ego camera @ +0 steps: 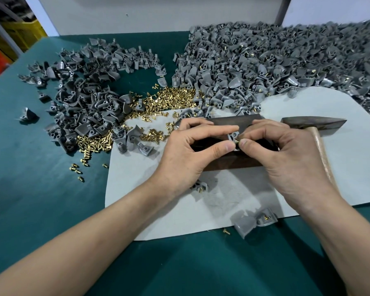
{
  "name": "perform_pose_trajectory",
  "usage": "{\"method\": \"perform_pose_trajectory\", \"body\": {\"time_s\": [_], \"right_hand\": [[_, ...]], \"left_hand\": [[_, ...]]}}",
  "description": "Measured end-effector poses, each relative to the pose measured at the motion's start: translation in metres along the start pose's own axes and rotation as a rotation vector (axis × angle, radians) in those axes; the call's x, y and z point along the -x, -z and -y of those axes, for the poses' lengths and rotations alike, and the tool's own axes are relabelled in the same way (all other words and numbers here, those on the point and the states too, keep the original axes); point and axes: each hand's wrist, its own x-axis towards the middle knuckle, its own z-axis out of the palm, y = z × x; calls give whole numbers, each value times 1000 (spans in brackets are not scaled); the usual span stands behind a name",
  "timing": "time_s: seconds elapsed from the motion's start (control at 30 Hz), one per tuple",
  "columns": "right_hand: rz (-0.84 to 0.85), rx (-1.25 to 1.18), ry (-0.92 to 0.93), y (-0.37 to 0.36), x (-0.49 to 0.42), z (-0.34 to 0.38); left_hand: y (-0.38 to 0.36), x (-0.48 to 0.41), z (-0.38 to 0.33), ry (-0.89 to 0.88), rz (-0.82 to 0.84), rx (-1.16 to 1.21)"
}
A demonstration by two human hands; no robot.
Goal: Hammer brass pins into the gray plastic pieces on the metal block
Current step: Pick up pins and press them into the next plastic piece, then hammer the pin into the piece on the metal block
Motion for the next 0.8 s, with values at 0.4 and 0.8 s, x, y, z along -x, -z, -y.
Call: {"method": "perform_pose_trajectory", "body": {"time_s": [0.4,0.8], "right_hand": [[-36,-62,-43,1,0,-1],[-84,-38,-42,0,2,-2]], "left_hand": [[0,-4,5,-51,-9,0],[1,-3,6,-38,-28,39]]}}
